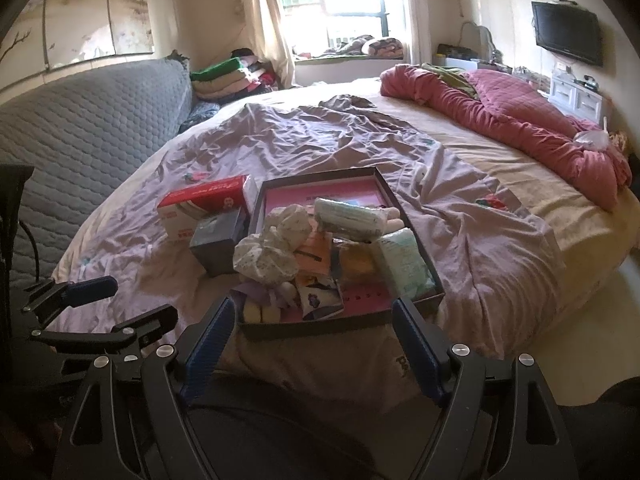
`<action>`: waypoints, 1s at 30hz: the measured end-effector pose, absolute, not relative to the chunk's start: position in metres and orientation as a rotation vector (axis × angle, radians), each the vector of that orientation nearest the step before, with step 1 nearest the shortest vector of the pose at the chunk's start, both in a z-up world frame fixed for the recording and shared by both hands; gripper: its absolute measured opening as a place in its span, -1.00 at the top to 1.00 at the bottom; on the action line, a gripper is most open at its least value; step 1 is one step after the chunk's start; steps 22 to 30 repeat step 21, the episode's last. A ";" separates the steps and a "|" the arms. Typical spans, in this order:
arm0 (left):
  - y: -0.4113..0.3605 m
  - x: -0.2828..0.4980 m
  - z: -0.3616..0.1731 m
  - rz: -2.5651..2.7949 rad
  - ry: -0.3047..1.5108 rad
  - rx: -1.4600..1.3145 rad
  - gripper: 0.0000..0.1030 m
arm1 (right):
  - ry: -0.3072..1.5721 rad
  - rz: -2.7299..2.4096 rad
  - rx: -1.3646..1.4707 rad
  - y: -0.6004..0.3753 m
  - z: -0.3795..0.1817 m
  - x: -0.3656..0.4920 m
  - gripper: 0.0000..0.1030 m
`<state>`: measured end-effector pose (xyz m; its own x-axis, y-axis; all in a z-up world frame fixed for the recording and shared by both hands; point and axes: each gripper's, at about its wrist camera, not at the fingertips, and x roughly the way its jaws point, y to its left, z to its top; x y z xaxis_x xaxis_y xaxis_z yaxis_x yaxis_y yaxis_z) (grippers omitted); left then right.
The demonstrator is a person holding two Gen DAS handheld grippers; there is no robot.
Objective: Organize soft objects
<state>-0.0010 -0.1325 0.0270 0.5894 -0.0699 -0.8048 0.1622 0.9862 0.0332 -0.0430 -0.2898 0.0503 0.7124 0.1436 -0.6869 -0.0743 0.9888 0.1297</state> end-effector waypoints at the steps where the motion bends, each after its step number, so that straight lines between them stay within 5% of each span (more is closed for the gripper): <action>1: -0.132 -0.002 0.027 -0.133 0.933 0.109 -0.57 | 0.769 0.121 0.097 -0.290 0.050 -0.043 -0.59; 30: -0.123 0.005 0.015 -0.133 0.926 0.093 -0.57 | 0.766 0.112 0.114 -0.301 0.040 -0.043 -0.59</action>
